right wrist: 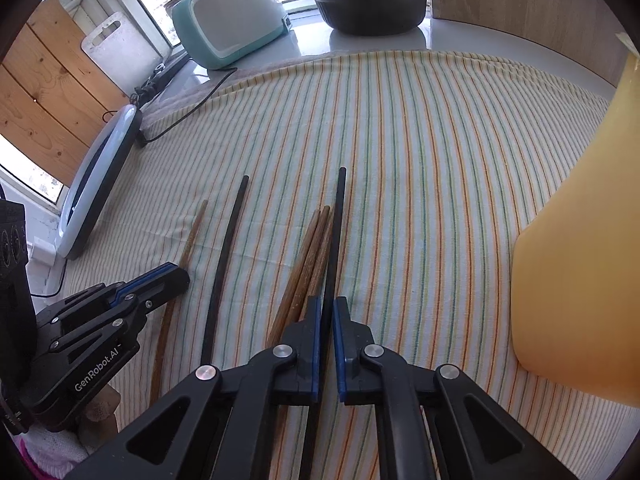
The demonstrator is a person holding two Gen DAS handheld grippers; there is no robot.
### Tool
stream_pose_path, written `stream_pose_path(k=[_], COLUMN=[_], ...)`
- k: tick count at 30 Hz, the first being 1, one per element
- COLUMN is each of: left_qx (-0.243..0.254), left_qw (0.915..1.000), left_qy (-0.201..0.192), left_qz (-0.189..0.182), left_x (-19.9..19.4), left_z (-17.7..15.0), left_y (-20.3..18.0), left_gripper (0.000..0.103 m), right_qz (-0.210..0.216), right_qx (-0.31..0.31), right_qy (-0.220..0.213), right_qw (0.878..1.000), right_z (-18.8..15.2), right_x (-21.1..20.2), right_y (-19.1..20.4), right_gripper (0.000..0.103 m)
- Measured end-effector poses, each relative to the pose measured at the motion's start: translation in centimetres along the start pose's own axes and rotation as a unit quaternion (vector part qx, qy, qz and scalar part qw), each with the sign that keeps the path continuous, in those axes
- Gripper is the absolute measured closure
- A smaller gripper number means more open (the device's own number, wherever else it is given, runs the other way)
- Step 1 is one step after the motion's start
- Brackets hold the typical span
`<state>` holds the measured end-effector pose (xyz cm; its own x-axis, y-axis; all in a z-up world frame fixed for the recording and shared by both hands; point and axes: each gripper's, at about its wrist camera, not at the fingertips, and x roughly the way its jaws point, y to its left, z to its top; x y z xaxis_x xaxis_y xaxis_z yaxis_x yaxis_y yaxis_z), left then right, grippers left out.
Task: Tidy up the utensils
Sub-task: 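Lift both chopsticks upright with both tools and carry them toward the yellow container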
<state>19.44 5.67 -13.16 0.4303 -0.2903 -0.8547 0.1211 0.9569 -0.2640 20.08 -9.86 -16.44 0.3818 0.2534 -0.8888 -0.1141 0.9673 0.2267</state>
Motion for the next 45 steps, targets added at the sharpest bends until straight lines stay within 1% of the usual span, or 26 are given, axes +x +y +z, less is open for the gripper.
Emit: stream_pose_path(k=[5,8,16,22,26,34,45], left_qx=[-0.021,-0.024,-0.007,0.007,0.014,0.034,0.056], left_qw=[0.9995,0.9986,0.9953,0.9929,0.9911,0.9874,0.9817], left_qy=[-0.019,-0.039,-0.086,-0.105,-0.118,-0.141,-0.168], left_qz=[-0.014,-0.026,-0.044,-0.056,-0.06,-0.063,-0.071], left_x=[-1.9,-3.6,-7.7,-9.6,-10.8,-13.0,-15.0], left_z=[0.0,0.2,0.2,-0.1,-0.3,-0.4,0.2], left_y=[0.6,0.4,-1.6,-2.8,-3.5,-5.3,-7.8], left_gripper=[0.099,0.099,0.099,0.099,0.099,0.1,0.1], right_qz=[0.016,0.031,0.056,0.063,0.071,0.078,0.064], right_qx=[-0.01,-0.012,-0.042,-0.069,-0.085,-0.104,-0.118], right_qy=[-0.018,-0.032,-0.079,-0.118,-0.137,-0.171,-0.239], right_qw=[1.0,0.999,0.994,0.989,0.984,0.977,0.962], right_z=[-0.4,-0.5,-1.5,-2.7,-3.5,-4.6,-4.6], right_x=[-1.5,-2.8,-6.8,-9.7,-11.1,-13.3,-17.1], right_y=[0.3,0.4,1.0,1.4,1.6,2.0,1.9], right_gripper=[0.1,0.1,0.1,0.1,0.1,0.1,0.1])
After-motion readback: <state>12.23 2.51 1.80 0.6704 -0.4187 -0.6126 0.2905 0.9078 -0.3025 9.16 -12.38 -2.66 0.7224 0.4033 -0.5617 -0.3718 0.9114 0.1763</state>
